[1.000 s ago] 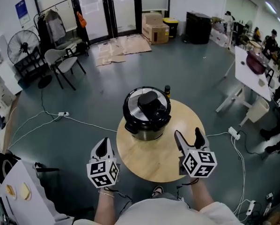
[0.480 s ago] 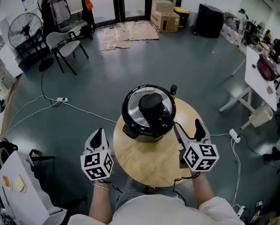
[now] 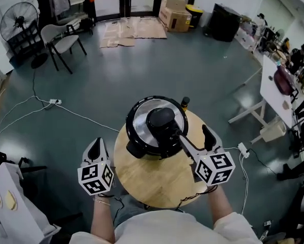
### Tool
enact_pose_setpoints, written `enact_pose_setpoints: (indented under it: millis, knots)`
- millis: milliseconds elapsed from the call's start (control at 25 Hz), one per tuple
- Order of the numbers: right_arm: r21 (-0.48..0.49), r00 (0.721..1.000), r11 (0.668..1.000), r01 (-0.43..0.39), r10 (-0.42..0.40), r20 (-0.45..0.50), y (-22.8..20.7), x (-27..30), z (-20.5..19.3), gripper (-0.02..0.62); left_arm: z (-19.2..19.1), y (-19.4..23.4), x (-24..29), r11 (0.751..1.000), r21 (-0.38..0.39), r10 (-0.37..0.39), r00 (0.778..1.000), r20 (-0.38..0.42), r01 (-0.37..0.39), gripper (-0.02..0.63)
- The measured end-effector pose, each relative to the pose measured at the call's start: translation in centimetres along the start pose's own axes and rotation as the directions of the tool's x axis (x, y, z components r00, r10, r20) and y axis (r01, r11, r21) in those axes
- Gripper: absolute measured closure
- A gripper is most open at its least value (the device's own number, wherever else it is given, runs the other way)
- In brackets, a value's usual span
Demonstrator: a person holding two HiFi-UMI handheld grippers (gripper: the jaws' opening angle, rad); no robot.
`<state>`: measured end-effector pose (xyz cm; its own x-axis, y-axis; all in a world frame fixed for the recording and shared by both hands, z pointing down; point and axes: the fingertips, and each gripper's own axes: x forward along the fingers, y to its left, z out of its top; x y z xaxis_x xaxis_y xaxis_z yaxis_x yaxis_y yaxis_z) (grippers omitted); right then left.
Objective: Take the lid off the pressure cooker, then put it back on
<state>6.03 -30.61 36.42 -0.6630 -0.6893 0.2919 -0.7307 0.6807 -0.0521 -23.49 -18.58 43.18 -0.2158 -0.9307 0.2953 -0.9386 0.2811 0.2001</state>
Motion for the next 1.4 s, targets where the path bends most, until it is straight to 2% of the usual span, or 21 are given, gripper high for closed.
enact_pose_setpoints:
  millis: [160, 280, 440, 560, 760, 1000, 1120, 1280, 1400]
  knots:
    - [-0.077, 0.997, 0.995, -0.064, 0.06, -0.054, 0.6, 1.4, 0.2, 0.183, -0.6, 0.7, 0.3, 1.0, -0.008, 0.01, 1.0, 0.004, -0.01, 0.617]
    - [-0.161, 0.985, 0.977, -0.141, 0.122, -0.118, 1.3, 2.9, 0.3, 0.181, -1.3, 1.4, 0.1, 0.999, -0.027, 0.031, 1.0, 0.007, -0.03, 0.617]
    - [-0.251, 0.959, 0.934, -0.256, 0.212, -0.189, 3.3, 5.3, 0.4, 0.178, -2.8, 3.3, -0.1, 0.997, -0.059, 0.057, 0.998, -0.009, -0.058, 0.617]
    - [-0.311, 0.927, 0.884, -0.349, 0.277, -0.251, 4.4, 6.6, 0.6, 0.178, -3.6, 4.4, -0.4, 0.994, -0.075, 0.079, 0.997, -0.025, -0.081, 0.617]
    - [-0.414, 0.866, 0.771, -0.484, 0.352, -0.355, 5.8, 8.4, 0.9, 0.178, -4.0, 5.7, -0.6, 0.988, -0.102, 0.116, 0.993, -0.036, -0.119, 0.617]
    - [-0.501, 0.77, 0.59, -0.633, 0.408, -0.491, 7.2, 10.2, 0.5, 0.179, -4.5, 6.8, -0.8, 0.983, -0.112, 0.138, 0.989, -0.052, -0.143, 0.617]
    - [-0.515, 0.718, 0.505, -0.692, 0.415, -0.558, 7.8, 10.4, -0.1, 0.179, -5.0, 7.4, -1.1, 0.982, -0.114, 0.147, 0.987, -0.06, -0.153, 0.617]
    - [-0.509, 0.656, 0.416, -0.754, 0.432, -0.619, 8.0, 10.7, -0.7, 0.179, -5.6, 8.2, -1.4, 0.978, -0.119, 0.163, 0.984, -0.074, -0.17, 0.617]
    - [-0.496, 0.599, 0.336, -0.801, 0.449, -0.663, 8.4, 10.8, -1.1, 0.189, -6.0, 8.7, -1.4, 0.977, -0.118, 0.167, 0.983, -0.079, -0.176, 0.617]
